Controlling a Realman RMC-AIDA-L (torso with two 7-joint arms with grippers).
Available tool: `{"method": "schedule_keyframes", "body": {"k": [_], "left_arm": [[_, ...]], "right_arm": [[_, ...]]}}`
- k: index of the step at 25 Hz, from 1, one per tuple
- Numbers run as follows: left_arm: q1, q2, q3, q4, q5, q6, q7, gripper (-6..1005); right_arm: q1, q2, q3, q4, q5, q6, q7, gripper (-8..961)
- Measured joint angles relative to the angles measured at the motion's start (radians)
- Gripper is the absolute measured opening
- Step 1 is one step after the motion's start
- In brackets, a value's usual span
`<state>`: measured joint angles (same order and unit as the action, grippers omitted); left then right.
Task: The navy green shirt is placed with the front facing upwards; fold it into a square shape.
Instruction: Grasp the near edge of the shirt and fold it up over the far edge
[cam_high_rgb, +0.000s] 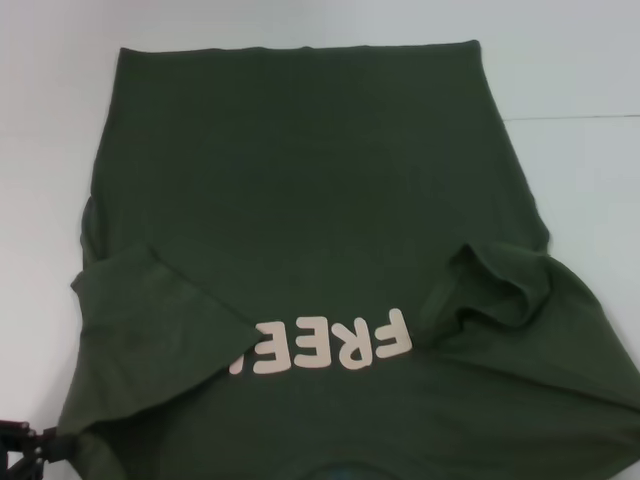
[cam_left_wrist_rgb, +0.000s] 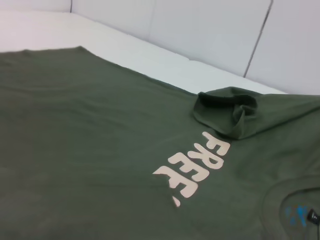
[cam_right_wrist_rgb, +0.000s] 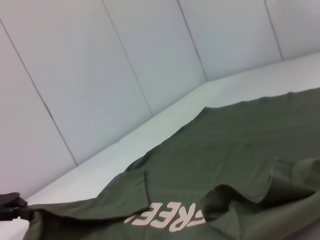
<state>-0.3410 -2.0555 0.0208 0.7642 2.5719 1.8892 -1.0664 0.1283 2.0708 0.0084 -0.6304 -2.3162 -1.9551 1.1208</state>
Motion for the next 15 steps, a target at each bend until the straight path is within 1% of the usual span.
{"method": "schedule_keyframes", "body": {"k": [4,5,10,15], "left_arm": [[0.009,0.002,-0.016,0.006,0.005,0.035,0.05,24],[0.021,0.003,-0.018,0.015,0.011,0.062,0.084,24],[0.042,0.001,-0.019,0.029,0.019,0.088,0.134,24],[0.055,0.0,-0.034,0.034,0.021,0.113,0.147,24]], "right_arm": [[-0.026,0.002,0.009,0.0,-0.002,-0.01,-0.028,35],[-0.033,0.003,0.011,0.0,-0.002,-0.011,-0.037,35],[-0.078,0.008,0.035,-0.001,0.0,-0.028,-0.092,35],[-0.109,0.009,0.044,0.003,0.002,-0.034,-0.118,35]]}}
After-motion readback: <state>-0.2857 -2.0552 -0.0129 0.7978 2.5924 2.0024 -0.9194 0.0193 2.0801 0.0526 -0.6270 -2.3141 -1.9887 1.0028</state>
